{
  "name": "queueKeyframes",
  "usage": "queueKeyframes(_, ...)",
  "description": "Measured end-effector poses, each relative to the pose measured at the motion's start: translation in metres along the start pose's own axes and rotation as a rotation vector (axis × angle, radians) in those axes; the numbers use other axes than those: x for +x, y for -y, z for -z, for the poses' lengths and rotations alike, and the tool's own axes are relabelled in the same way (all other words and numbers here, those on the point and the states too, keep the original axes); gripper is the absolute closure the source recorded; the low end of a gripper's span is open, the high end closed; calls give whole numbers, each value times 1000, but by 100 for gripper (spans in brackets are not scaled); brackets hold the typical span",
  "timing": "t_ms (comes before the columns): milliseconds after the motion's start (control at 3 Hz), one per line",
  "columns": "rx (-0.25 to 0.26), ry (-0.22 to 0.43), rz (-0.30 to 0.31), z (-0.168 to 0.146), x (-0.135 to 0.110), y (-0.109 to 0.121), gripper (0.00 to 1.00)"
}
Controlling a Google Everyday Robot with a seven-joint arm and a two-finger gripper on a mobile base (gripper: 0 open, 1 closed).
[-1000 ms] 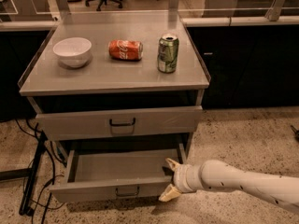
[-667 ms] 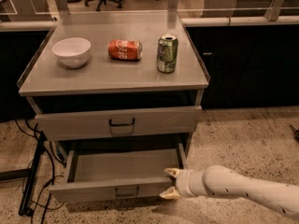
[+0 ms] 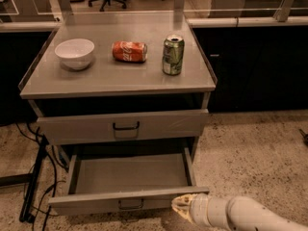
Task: Open middle drawer
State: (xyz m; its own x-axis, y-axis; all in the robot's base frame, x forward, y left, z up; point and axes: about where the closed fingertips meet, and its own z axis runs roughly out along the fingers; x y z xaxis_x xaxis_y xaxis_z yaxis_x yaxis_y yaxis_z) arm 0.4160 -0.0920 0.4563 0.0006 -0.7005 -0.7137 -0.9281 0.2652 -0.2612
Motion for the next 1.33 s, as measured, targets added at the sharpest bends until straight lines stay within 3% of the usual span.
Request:
queueKeyframes(333,51,28,1,31,-4,-26,100)
queueKeyframes(667,81,20,-21,43,5,-26,73)
queueKeyframes(1333,81,20,-22,43,4,-25,26)
